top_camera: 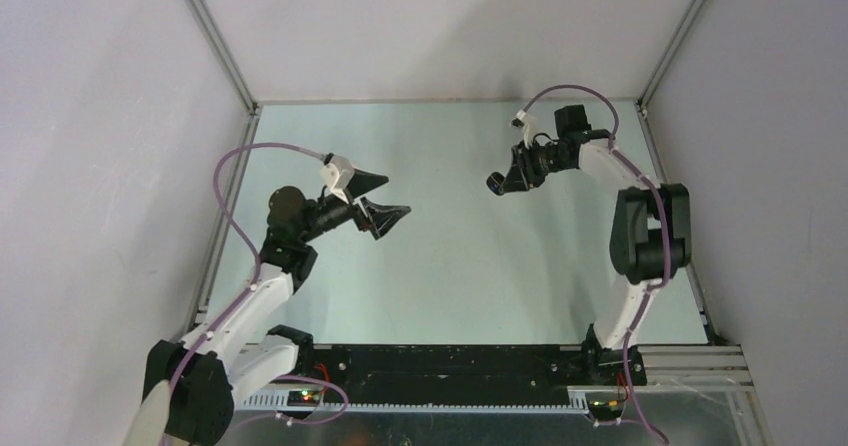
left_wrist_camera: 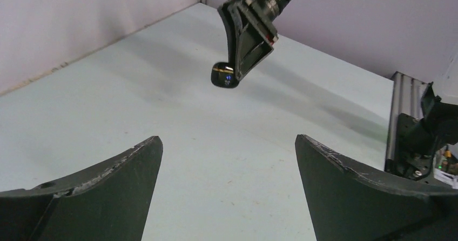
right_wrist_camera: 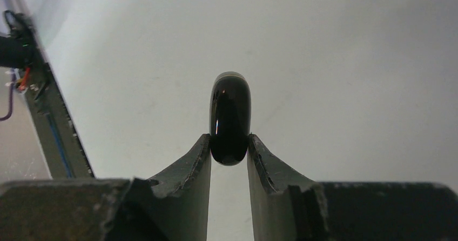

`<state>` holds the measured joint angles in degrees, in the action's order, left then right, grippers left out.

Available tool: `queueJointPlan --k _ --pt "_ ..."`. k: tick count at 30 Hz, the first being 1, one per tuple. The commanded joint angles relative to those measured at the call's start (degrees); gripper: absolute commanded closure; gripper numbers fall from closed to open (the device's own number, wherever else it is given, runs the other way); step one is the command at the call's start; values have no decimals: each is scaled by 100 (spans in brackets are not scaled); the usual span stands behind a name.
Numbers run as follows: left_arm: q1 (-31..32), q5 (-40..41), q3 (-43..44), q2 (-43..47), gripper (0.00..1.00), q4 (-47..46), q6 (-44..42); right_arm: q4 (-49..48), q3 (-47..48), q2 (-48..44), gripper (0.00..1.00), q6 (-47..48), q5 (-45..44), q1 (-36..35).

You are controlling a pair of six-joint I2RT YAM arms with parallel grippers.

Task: Insert the wireless bluetooth earbuds into the charging case
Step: Place the earbud at the center of the board.

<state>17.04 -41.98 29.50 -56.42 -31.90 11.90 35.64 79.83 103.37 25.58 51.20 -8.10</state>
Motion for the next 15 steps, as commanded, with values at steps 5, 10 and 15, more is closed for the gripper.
queueJointPlan --k 5,10,15 --pt "-269 -218 781 340 1 1282 -1039 516 1238 1596 79 -103 -949 214" --pt "-426 -329 1188 421 1 2229 -1905 744 1990 2239 81 -570 -1530 385" --pt "-637 -311 1371 420 1 2899 -2482 868 2576 2623 80 -917 -2075 592"
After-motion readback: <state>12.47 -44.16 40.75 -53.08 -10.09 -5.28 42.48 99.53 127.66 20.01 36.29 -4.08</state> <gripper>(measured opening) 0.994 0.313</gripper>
